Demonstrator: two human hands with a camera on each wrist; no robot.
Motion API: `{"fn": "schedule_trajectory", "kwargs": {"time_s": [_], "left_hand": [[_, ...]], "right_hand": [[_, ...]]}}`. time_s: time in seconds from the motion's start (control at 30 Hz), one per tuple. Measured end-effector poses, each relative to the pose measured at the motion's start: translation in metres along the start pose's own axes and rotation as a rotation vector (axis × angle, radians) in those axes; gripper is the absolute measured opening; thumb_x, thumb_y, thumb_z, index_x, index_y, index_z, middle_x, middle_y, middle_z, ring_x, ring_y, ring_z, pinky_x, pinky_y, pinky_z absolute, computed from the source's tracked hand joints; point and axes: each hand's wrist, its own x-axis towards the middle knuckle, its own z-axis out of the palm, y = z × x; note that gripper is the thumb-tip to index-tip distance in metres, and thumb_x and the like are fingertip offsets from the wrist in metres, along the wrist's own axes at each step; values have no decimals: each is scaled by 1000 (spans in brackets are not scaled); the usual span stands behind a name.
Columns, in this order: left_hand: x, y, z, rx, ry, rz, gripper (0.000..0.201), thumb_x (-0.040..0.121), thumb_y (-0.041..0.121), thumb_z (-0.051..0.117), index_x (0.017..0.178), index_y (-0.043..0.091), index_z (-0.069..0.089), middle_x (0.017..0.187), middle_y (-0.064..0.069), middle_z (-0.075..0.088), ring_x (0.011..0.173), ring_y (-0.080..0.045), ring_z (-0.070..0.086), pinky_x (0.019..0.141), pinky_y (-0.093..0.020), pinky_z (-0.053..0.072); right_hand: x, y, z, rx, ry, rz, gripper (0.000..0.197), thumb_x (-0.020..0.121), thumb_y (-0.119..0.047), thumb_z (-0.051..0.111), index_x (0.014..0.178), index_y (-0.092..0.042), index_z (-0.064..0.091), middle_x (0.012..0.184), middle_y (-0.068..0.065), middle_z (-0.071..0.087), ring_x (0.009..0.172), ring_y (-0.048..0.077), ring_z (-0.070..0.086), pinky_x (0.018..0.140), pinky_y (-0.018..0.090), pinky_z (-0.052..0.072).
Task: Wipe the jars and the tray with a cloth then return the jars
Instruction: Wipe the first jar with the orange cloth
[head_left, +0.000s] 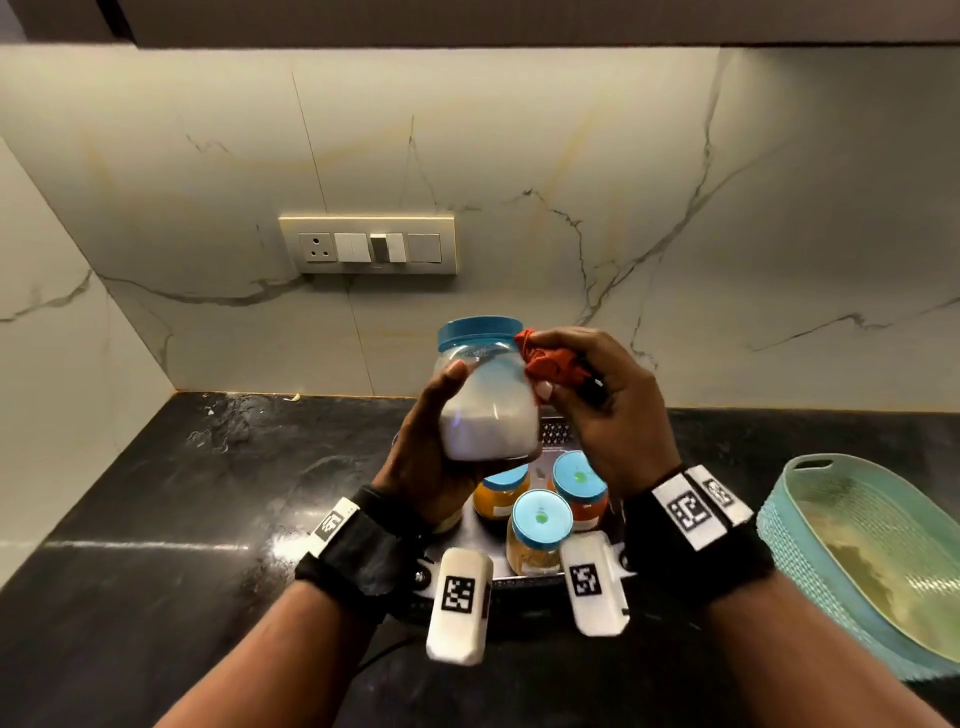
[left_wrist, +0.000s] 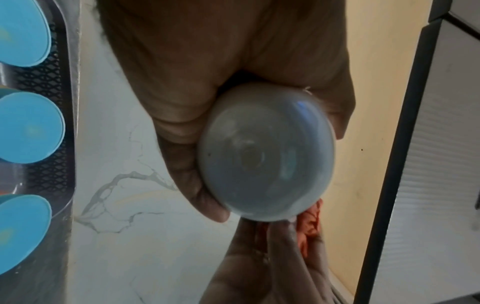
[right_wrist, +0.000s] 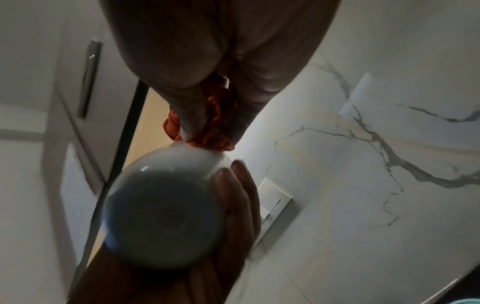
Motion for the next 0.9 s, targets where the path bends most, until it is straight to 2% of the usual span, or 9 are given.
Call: {"fn": "schedule_trajectory", "kwargs": {"time_s": [0.13, 0.23, 0.3, 0.4, 0.47, 0.57, 0.67, 0.8, 0.9], "left_hand": [[-4, 8, 3, -97, -37, 83, 52, 68, 53, 78, 106, 17, 80, 101, -14, 75, 89, -24, 74, 76, -38, 63], [-2, 11, 1, 65, 47, 143, 73, 68, 60, 84, 124, 17, 68, 113, -16, 73, 100, -27, 72, 76, -37, 62], [-2, 15, -1, 244, 62, 167, 72, 73, 62, 78, 130, 21, 62, 124, -13, 70, 110, -30, 69, 79, -39, 62], [-4, 16, -2, 377, 54, 160, 98, 62, 61, 89, 141, 18, 51, 132, -16, 65, 112, -33, 68, 78, -45, 61], [-8, 11, 1, 361, 15, 151, 98, 66, 60, 87, 144, 15, 49, 130, -22, 62, 107, -32, 67, 75, -43, 59], [-10, 0, 2, 247, -12, 101, 77, 61, 60, 90, 126, 24, 70, 120, -14, 71, 106, -28, 71, 80, -43, 61], [-12, -4, -1, 184, -54, 69, 70, 53, 58, 93, 115, 29, 77, 115, -12, 74, 103, -26, 72, 83, -47, 62], [-13, 2, -2, 113, -67, 50, 70, 47, 60, 94, 103, 21, 81, 97, -10, 75, 86, -20, 73, 73, -35, 62], [-15, 2, -2, 166, -2, 96, 82, 49, 62, 93, 116, 19, 73, 100, -13, 71, 86, -23, 71, 68, -36, 60]], "right_hand": [[-31, -13, 10, -185, -68, -150, 35, 86, -1, 72, 119, -12, 69, 122, 3, 62, 118, 13, 59, 99, 22, 48], [-31, -8, 6, -246, -21, -227, 33, 86, 0, 74, 116, -12, 72, 122, 4, 61, 117, 14, 59, 99, 24, 49], [-31, -2, 4, -295, -19, -242, 31, 85, 0, 75, 113, -13, 73, 124, 5, 60, 117, 16, 58, 98, 28, 51], [-34, -3, 4, -377, -133, -333, 33, 83, 0, 76, 112, -16, 73, 125, 7, 59, 114, 22, 60, 93, 34, 53], [-34, -8, 5, -378, -204, -421, 29, 85, -2, 75, 110, -15, 74, 121, 7, 62, 111, 22, 60, 94, 30, 51], [-15, -7, -3, -232, -148, -286, 28, 84, -2, 74, 110, -14, 74, 115, 3, 63, 109, 15, 60, 94, 22, 50], [-3, -8, -8, -116, -84, -95, 35, 79, 2, 76, 110, -14, 72, 114, 1, 63, 108, 14, 61, 90, 32, 57], [-35, -18, 6, -226, -158, -291, 30, 82, 3, 76, 107, -13, 75, 118, 2, 63, 110, 18, 61, 92, 31, 53], [-51, -18, 7, -276, -211, -353, 32, 82, 3, 77, 108, -15, 75, 119, 2, 63, 110, 18, 61, 94, 28, 51]]}}
